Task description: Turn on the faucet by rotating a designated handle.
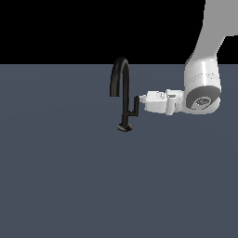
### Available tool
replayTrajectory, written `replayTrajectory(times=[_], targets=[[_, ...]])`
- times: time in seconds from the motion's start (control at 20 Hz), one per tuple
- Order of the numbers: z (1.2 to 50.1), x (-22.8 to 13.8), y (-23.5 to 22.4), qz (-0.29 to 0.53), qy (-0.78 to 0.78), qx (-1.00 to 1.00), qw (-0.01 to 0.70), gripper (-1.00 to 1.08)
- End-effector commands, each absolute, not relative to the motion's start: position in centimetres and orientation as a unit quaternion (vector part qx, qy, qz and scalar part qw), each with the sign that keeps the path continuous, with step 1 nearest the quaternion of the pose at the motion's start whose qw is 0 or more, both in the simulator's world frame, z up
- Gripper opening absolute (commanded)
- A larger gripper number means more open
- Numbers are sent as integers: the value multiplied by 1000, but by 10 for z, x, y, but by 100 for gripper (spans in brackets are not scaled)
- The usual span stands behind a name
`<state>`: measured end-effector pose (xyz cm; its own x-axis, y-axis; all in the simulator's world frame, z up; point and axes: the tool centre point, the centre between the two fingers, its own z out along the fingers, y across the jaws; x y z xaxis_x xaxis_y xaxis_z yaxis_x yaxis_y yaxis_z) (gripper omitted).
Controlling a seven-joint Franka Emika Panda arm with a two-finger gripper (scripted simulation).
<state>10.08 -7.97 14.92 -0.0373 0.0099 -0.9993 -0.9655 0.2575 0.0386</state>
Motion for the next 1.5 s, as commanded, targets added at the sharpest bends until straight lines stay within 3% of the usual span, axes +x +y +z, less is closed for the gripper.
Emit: replayTrajectory(times=[0.0,0.55,1.35,1.45], targets=[[151,95,-78,441,569,-420,552,-100],[159,78,-74,439,570,-420,554,-100],[139,25,-60,441,569,-420,552,-100],[150,35,-62,434,565,-425,558,-100]])
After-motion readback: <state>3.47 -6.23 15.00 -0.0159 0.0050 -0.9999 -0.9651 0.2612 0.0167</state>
